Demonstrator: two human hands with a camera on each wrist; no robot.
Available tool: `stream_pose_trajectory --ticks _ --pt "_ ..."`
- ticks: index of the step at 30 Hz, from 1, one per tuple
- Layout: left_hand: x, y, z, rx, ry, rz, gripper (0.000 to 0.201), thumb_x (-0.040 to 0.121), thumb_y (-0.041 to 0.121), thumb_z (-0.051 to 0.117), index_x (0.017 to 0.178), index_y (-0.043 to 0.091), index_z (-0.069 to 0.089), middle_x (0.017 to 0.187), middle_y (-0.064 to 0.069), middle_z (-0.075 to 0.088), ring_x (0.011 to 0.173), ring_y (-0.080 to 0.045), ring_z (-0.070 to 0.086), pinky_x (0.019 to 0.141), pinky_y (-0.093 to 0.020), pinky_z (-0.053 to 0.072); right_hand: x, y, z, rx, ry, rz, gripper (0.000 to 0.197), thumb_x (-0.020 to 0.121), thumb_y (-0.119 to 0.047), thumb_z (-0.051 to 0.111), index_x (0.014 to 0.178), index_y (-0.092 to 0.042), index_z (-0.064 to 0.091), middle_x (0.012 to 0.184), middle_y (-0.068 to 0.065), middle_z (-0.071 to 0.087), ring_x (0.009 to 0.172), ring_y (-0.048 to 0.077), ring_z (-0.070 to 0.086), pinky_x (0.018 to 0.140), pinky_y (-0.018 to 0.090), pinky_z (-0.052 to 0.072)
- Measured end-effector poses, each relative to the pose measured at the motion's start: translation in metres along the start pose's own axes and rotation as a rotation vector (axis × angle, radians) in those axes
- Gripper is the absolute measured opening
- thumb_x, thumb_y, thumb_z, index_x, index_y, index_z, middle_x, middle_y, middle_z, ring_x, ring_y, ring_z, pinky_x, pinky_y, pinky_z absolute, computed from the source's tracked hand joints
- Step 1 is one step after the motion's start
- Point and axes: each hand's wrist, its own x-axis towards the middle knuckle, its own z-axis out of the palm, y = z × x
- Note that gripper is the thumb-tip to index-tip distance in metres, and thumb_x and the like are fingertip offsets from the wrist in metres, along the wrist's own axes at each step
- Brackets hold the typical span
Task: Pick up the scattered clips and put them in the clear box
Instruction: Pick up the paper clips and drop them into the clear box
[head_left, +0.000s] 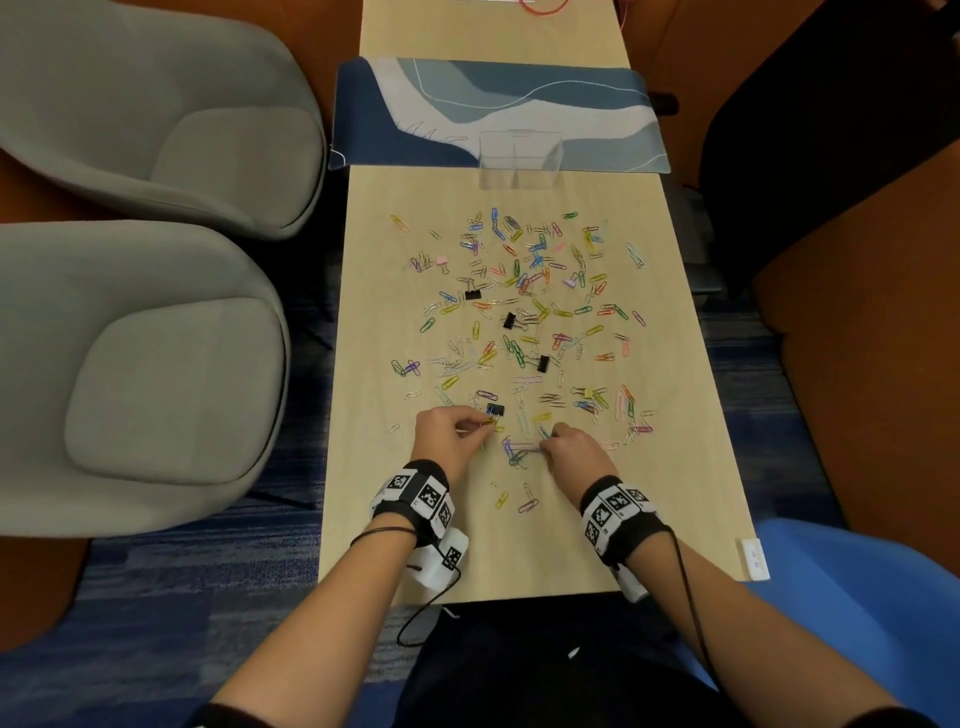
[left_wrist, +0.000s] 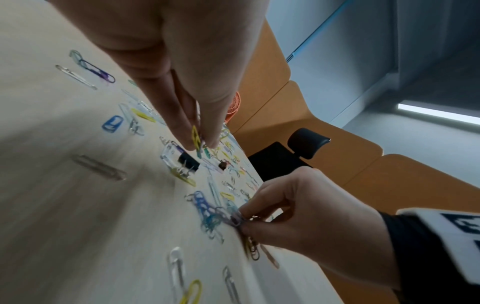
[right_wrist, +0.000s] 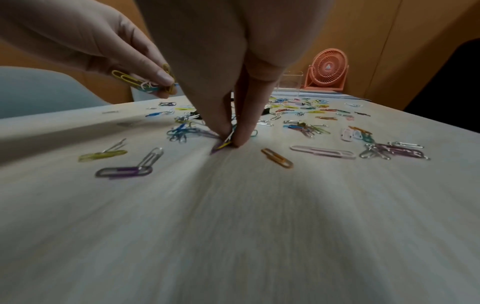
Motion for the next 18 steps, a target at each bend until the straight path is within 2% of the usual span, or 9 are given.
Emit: stream_pose_trajectory --ticks 4,7,11,13,16,18 --pt "0.009 0.013 -0.001 -0.038 -0.015 0.011 0.012 0.077 0.012 0.081 0.089 0.009 0.078 0.082 0.0 0.074 0.064 0.008 0.06 0.064 -0.005 0.047 0.012 0.01 -0.015 0.235 0.025 0.112 0.021 0.088 -0.009 0.059 0.1 -0.014 0.076 0.092 0.005 0.07 0.085 0.022 0.064 0.081 0.026 0.052" --pt "0.022 0.027 -0.006 -0.052 -0.001 0.048 0.012 0.078 0.013 0.081 0.089 0.01 0.078 0.084 0.0 0.075 0.068 0.005 0.063 0.068 -0.009 0.05 0.017 0.025 -0.037 0.49 0.066 0.243 0.011 0.081 -0.013 0.071 0.089 -0.014 0.079 0.085 0.0 0.075 0.073 0.011 0.065 0.075 0.014 0.051" --pt "0.05 0.052 -0.013 -0.09 0.021 0.077 0.011 0.077 0.017 0.081 0.088 0.015 0.078 0.084 0.004 0.074 0.076 -0.008 0.069 0.075 -0.022 0.057 0.023 0.046 -0.08 0.888 0.05 0.327 0.013 0.073 -0.005 0.08 0.086 -0.009 0.079 0.082 0.007 0.075 0.072 0.016 0.072 0.073 0.022 0.059" --pt "0.068 0.07 -0.016 -0.116 0.036 0.103 0.01 0.077 0.017 0.081 0.087 0.017 0.077 0.083 0.005 0.074 0.076 -0.009 0.069 0.076 -0.022 0.056 0.029 0.056 -0.107 1.027 0.04 0.326 0.017 0.072 -0.002 0.08 0.089 -0.004 0.077 0.085 0.01 0.075 0.077 0.019 0.073 0.072 0.022 0.059" --pt "0.102 0.105 -0.022 -0.171 0.098 0.137 0.012 0.077 0.016 0.082 0.087 0.013 0.078 0.083 0.002 0.075 0.075 -0.009 0.07 0.076 -0.02 0.056 0.044 0.068 -0.153 1.274 0.027 0.291 0.019 0.074 0.003 0.077 0.092 0.0 0.075 0.089 0.016 0.074 0.085 0.026 0.072 0.073 0.023 0.059" --pt "0.13 0.132 -0.029 -0.206 0.151 0.176 0.012 0.076 0.016 0.082 0.087 0.012 0.077 0.082 0.003 0.075 0.075 -0.008 0.07 0.075 -0.018 0.055 0.06 0.074 -0.187 1.376 0.043 0.243 0.019 0.075 0.004 0.075 0.093 0.0 0.074 0.092 0.017 0.074 0.085 0.024 0.071 0.074 0.023 0.059"
